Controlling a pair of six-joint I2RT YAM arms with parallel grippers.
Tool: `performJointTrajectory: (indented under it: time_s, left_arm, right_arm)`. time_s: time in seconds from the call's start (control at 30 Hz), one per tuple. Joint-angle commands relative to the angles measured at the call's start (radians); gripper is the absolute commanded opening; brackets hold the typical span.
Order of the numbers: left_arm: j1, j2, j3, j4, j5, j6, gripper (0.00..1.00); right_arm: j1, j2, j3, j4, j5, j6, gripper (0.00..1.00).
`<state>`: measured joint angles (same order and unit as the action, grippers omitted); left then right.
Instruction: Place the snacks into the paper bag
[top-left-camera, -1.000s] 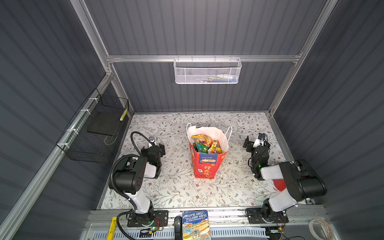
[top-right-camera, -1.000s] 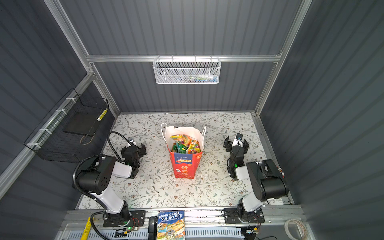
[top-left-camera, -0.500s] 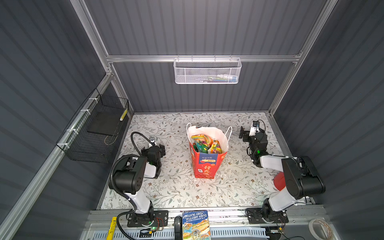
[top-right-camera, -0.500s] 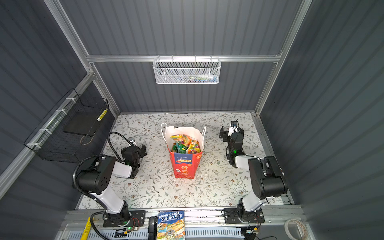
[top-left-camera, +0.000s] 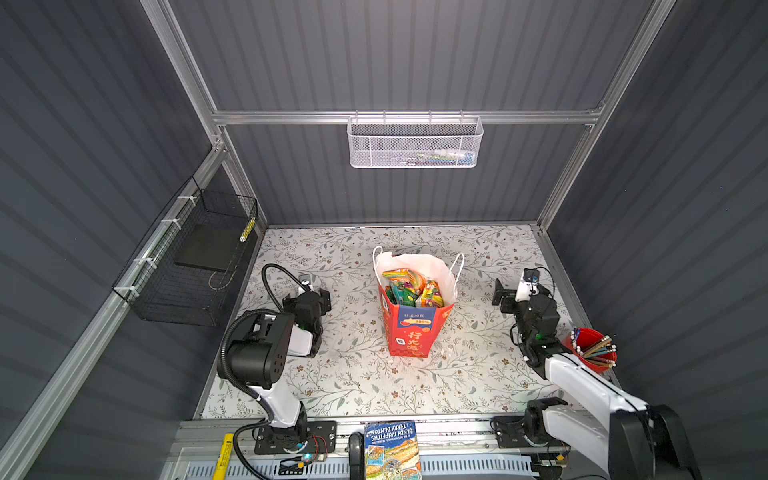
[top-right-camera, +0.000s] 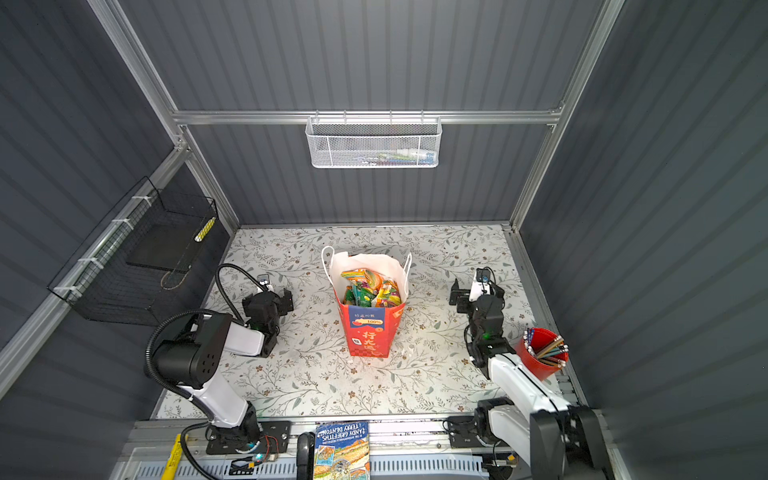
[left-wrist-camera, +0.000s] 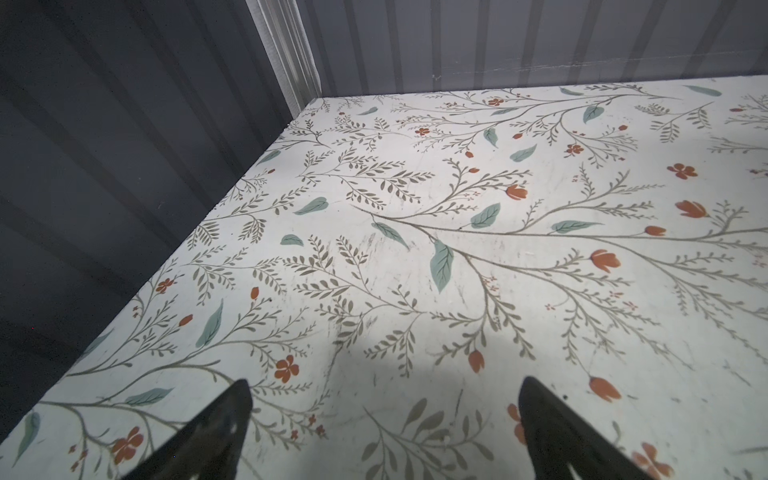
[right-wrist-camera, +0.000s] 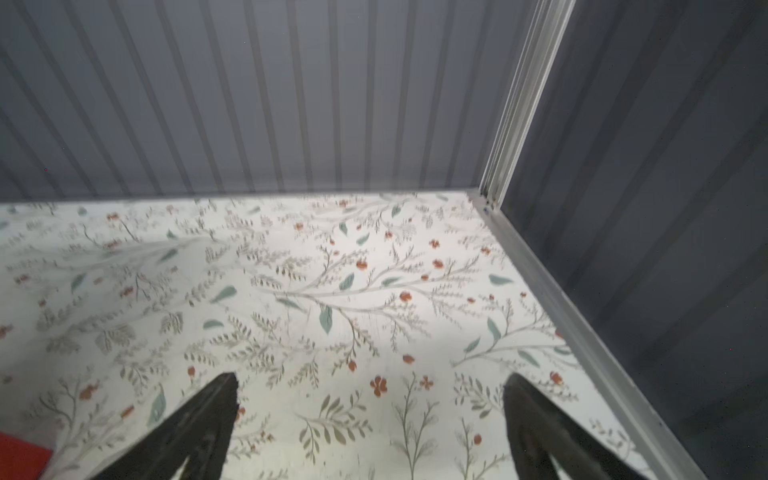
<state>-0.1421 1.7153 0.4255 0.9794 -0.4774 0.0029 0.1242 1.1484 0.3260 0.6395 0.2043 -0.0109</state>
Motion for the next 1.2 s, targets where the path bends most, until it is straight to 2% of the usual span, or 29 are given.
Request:
performJointTrajectory:
  time_s: [0.0,0.03,0.1,0.2,0.27,0.43,0.53,0.57,0.6,0.67,0.73,0.8,0.9,0.97,1.17]
  left_arm:
    - [0.001,0.005,0.018,0.005,0.001,-0.015,1.0]
    - [0.001,0.006,0.018,0.005,0.002,-0.015,1.0]
    - [0.001,0.006,0.017,0.005,0.002,-0.015,1.0]
    - [0.001,0.006,0.017,0.004,0.002,-0.015,1.0]
    - [0.001,0.006,0.017,0.005,0.0,-0.014,1.0]
    - [0.001,0.006,0.016,0.005,0.001,-0.014,1.0]
    - [0.001,0.006,0.016,0.005,0.002,-0.013,1.0]
    - [0.001,0.006,0.016,0.005,0.002,-0.014,1.0]
    - [0.001,0.007,0.017,0.005,0.001,-0.014,1.0]
    - [0.001,0.006,0.017,0.005,0.001,-0.014,1.0]
    - [0.001,0.006,0.017,0.005,0.002,-0.014,1.0]
    - [0.001,0.006,0.016,0.006,0.001,-0.014,1.0]
    - [0.001,0.006,0.018,0.004,0.001,-0.013,1.0]
    - [0.001,0.007,0.018,0.005,0.003,-0.014,1.0]
    - [0.001,0.007,0.019,0.004,0.003,-0.014,1.0]
  right_arm:
    - [-0.003,0.138,0.023,0.106,-0.024,-0.037,0.99]
    - [0.0,0.171,0.01,0.193,-0.007,-0.068,0.99]
    - [0.0,0.191,-0.005,0.256,-0.007,-0.098,0.99]
    - [-0.018,0.236,-0.004,0.301,-0.009,-0.086,0.99]
    - [-0.032,0.214,-0.004,0.262,-0.04,-0.071,0.99]
    - [-0.066,0.226,-0.051,0.365,-0.078,-0.043,0.99]
    - [-0.111,0.289,-0.095,0.479,-0.15,-0.013,0.99]
    - [-0.112,0.34,-0.101,0.576,-0.158,-0.024,0.99]
    - [-0.11,0.326,-0.103,0.559,-0.157,-0.023,0.99]
    - [-0.119,0.287,-0.063,0.413,-0.183,-0.016,0.99]
    - [-0.14,0.322,-0.046,0.444,-0.223,-0.005,0.99]
    - [-0.158,0.306,-0.024,0.371,-0.253,0.006,0.99]
    - [-0.206,0.319,-0.002,0.353,-0.32,0.046,0.99]
    - [-0.227,0.31,0.02,0.291,-0.335,0.069,0.99]
    - [-0.226,0.316,0.007,0.329,-0.334,0.069,0.99]
